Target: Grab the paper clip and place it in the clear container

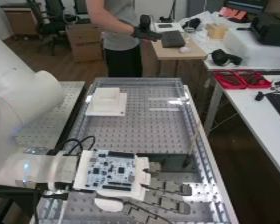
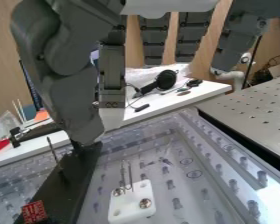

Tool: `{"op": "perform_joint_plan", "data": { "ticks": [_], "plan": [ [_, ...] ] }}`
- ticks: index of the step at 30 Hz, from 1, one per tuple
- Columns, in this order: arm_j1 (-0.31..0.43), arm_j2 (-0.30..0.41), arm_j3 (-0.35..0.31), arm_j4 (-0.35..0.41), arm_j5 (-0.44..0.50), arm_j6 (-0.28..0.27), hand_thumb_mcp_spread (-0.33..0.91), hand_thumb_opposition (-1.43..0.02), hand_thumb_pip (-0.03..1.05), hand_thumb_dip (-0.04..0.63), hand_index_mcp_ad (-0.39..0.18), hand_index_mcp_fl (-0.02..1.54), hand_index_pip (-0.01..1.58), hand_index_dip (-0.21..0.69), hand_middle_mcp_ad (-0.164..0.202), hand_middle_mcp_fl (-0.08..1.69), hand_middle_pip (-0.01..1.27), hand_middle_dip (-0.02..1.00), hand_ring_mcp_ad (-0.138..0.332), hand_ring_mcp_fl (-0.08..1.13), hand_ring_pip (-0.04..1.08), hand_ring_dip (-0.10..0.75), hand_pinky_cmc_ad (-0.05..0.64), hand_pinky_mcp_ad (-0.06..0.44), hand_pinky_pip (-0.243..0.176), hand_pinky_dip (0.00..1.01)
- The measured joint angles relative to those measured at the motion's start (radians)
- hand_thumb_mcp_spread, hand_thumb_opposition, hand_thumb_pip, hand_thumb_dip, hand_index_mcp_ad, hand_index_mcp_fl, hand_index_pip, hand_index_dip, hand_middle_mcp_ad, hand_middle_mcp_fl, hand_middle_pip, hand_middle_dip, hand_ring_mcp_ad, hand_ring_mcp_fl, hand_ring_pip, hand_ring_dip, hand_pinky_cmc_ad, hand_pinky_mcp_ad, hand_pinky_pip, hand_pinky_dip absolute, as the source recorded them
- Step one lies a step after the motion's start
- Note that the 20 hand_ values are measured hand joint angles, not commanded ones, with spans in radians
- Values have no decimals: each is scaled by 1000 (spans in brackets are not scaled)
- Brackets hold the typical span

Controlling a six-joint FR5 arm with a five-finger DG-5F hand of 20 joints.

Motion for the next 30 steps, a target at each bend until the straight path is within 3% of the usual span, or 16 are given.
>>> {"op": "perform_joint_plan", "data": {
  "ticks": [3,30],
  "plan": [
    [-1,-6,5,1,-2,1,468,-834,625,269,-164,290,1513,141,73,19,131,175,131,0,82,113,337,278,-42,195],
    [-13,-65,57,-17,-34,-9,480,-852,621,269,-183,305,1534,155,75,35,129,188,131,0,82,113,328,281,-31,188]
  ]
}}
